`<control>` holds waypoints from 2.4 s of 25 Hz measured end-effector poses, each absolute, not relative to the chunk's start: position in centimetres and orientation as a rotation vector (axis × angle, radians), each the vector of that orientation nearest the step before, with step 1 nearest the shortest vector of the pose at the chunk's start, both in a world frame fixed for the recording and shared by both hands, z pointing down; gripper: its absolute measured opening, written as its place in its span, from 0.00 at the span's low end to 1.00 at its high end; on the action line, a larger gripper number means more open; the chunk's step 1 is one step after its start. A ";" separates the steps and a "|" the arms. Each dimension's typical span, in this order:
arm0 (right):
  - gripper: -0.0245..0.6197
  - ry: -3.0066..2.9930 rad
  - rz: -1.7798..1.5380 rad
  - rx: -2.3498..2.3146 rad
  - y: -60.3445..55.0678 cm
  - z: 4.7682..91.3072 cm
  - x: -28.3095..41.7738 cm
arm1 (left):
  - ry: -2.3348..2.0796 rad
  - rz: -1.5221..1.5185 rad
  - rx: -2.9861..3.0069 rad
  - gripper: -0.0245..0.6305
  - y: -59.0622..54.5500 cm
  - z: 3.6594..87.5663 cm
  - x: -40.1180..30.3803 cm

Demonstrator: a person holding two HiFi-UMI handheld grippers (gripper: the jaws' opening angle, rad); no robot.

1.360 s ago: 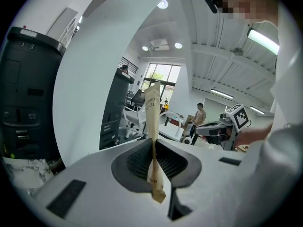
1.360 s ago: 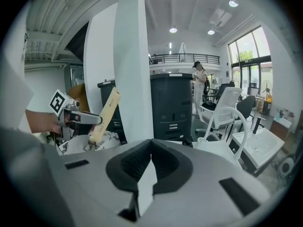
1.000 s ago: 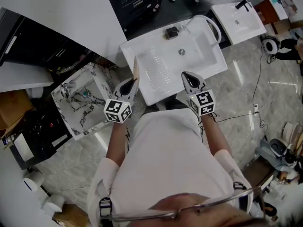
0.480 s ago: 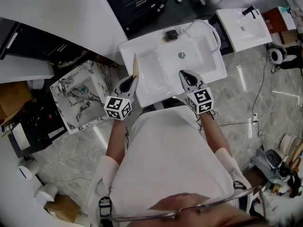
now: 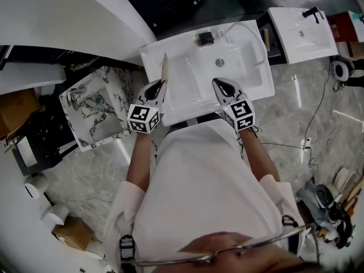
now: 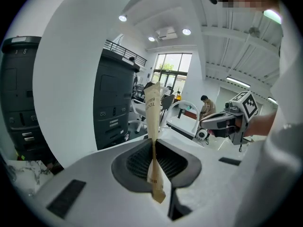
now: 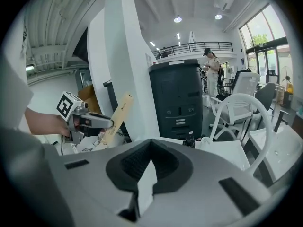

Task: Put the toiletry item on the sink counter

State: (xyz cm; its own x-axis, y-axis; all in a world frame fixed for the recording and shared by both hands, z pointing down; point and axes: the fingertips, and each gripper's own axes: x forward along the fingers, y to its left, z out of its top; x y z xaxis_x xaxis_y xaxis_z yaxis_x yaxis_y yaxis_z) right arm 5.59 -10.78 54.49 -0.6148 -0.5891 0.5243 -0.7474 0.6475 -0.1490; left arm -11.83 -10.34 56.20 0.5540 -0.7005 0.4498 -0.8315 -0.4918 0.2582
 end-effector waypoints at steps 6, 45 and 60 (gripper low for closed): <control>0.05 -2.432 0.545 0.996 -11.9 56.5 6.3 | -1.248 0.614 2.359 0.08 -12.6 58.9 -11.2; 0.05 -2.423 0.735 0.792 -15.8 64.4 7.0 | -0.817 1.810 2.422 0.08 -24.0 78.5 -11.0; 0.05 -2.399 0.788 0.762 -15.5 66.3 7.8 | -0.694 1.993 2.347 0.09 -25.0 82.7 -11.5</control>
